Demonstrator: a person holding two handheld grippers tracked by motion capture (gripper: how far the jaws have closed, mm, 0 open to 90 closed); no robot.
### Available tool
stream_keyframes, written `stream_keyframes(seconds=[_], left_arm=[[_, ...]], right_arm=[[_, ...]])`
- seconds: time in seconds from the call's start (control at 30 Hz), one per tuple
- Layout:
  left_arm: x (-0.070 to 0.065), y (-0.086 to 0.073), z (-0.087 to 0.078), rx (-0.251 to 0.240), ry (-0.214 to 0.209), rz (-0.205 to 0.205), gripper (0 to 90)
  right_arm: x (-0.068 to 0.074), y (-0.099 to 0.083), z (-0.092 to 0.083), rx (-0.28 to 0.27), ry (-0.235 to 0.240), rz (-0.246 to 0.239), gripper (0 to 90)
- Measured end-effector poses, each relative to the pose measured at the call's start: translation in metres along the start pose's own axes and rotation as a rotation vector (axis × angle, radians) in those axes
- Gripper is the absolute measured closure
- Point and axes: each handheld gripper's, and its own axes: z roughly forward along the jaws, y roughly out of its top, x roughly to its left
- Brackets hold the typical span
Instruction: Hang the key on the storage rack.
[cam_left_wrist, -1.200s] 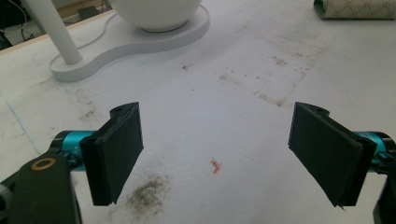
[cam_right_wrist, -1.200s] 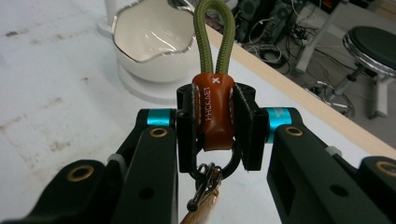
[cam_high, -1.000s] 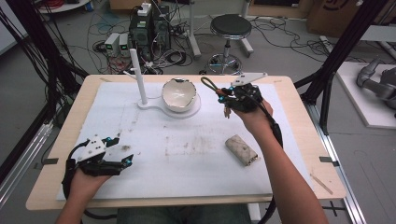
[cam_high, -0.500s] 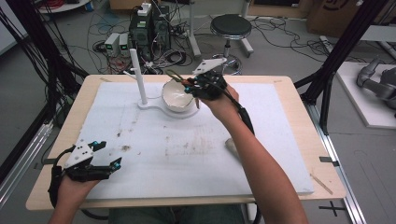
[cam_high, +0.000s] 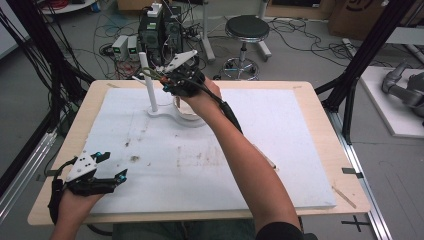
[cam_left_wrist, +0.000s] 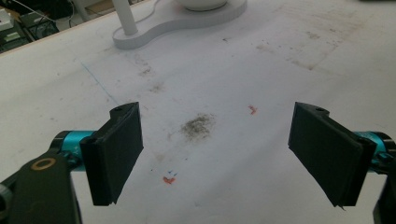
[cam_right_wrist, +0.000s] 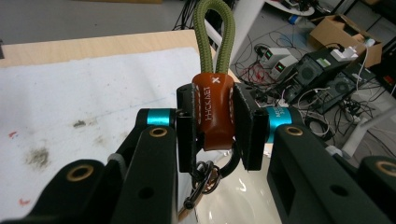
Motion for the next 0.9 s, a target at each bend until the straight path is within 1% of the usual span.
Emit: stream_keyframes(seconds=[0.07,0.2,0.43,0.6,0.8,0.9], left_arm=[[0.0,0.0,-0.001,-0.002,0.005,0.0,17.8],[0.001,-0.001,-0.001,-0.001,0.002,-0.003,17.8],[0.001,-0.002,0.0,0.005,-0.005,-0.001,17.8],[0.001,-0.002,0.0,0.004,-0.004,-0.005,17.8],[0.0,-0.003,0.001,0.01,-0.007,-0.004,17.8],[0.0,-0.003,0.001,0.011,-0.009,-0.003,17.8]], right_arm=[[0.001,0.002,0.006,0.0,0.0,-0.006,73.0],[0.002,0.003,0.014,0.008,0.003,0.003,73.0],[0.007,0.004,0.025,0.024,0.012,-0.019,73.0],[0.008,0.003,0.03,0.034,0.0,-0.032,72.8],[0.008,0.003,0.032,0.054,-0.03,-0.056,72.2],[0.009,0.003,0.034,0.058,-0.041,-0.065,68.1]])
